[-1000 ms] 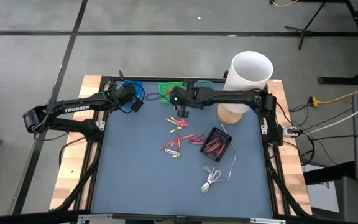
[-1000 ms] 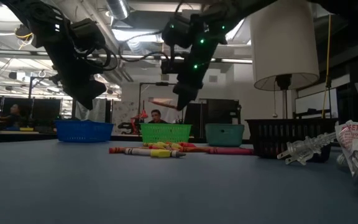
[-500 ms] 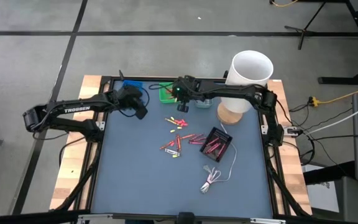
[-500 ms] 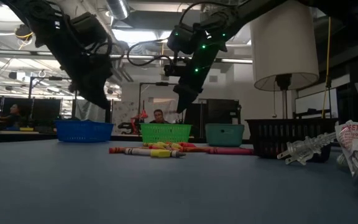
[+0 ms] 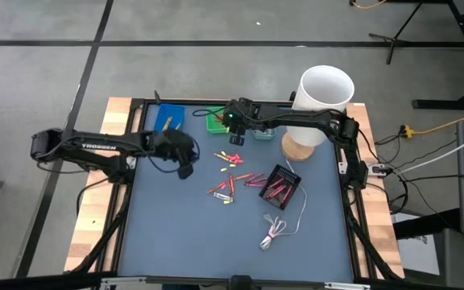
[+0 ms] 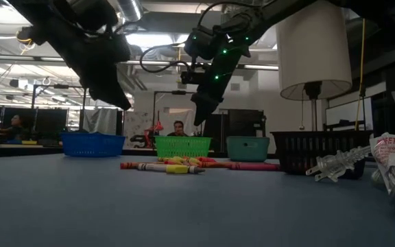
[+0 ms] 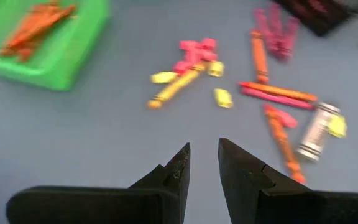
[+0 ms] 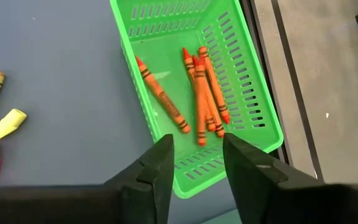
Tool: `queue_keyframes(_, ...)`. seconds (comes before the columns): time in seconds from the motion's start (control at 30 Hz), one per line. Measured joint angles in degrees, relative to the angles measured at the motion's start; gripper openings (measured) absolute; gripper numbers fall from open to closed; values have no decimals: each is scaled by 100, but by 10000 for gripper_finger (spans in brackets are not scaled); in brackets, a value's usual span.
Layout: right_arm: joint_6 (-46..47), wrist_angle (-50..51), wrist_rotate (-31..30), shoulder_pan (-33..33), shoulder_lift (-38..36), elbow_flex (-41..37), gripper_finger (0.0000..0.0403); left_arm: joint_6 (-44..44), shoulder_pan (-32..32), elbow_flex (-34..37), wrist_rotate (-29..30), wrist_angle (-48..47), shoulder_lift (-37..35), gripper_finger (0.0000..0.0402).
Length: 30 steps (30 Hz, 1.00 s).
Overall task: Sort crayons
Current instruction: Put the orange crayon into the green bin
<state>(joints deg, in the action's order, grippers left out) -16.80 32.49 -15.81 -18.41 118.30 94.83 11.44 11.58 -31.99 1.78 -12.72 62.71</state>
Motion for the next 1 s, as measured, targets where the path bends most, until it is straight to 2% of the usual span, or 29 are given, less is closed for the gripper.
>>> queue_keyframes(0.3, 2, 0, 2, 2, 0, 0, 138, 16, -1426, 0, -2, -3, 1, 69)
queue_keyframes(0.5, 2, 1, 2, 2, 0, 0, 138, 17, -2063, -1, 0, 340, 103, 69)
queue_keyframes(0.73, 2, 11, 3, 2, -2, 0, 138, 40, -2289, -9, 21, 1295, 822, 76)
queue_keyframes(0.9, 0, 13, 4, 2, -2, 0, 138, 153, -2286, -9, 76, 1549, 1520, 118)
queue_keyframes(1.0, 1, 13, 4, 2, -2, 2, 138, 154, -2289, -9, 495, 1550, 1858, 136)
